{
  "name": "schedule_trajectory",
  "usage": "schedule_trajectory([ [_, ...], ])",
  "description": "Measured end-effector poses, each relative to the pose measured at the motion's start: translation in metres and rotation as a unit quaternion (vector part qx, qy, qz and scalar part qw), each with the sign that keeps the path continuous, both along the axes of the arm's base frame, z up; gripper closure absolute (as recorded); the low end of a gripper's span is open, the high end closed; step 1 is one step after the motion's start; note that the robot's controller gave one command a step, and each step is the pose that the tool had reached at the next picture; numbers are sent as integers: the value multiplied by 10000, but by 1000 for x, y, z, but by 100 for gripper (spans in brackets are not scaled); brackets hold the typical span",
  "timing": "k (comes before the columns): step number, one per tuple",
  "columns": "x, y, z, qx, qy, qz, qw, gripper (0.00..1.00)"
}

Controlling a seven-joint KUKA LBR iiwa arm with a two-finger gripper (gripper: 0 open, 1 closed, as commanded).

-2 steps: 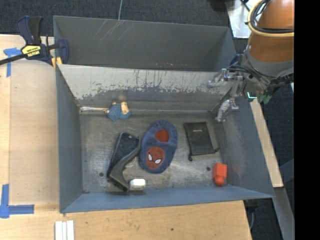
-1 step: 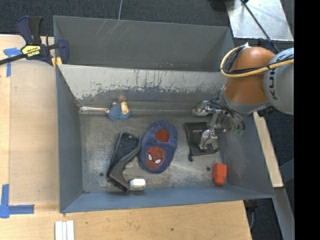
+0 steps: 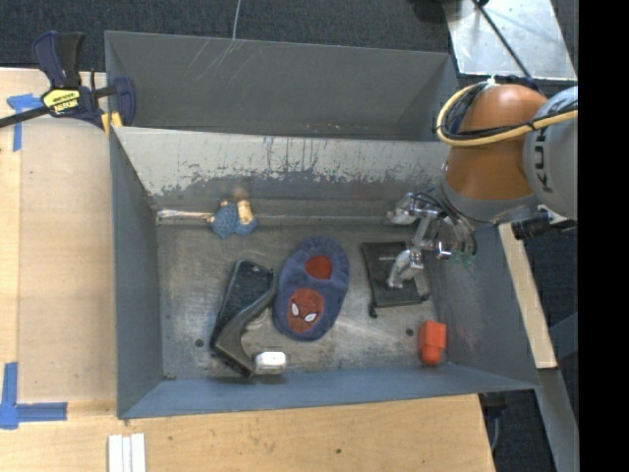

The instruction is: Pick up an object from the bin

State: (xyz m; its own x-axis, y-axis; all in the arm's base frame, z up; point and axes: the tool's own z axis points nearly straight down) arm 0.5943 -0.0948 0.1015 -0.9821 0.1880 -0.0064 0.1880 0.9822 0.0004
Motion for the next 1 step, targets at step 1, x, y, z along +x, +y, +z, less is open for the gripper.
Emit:
schedule_trajectory([
  [1,-10,8,-1,12,26,-1902,9817,0],
])
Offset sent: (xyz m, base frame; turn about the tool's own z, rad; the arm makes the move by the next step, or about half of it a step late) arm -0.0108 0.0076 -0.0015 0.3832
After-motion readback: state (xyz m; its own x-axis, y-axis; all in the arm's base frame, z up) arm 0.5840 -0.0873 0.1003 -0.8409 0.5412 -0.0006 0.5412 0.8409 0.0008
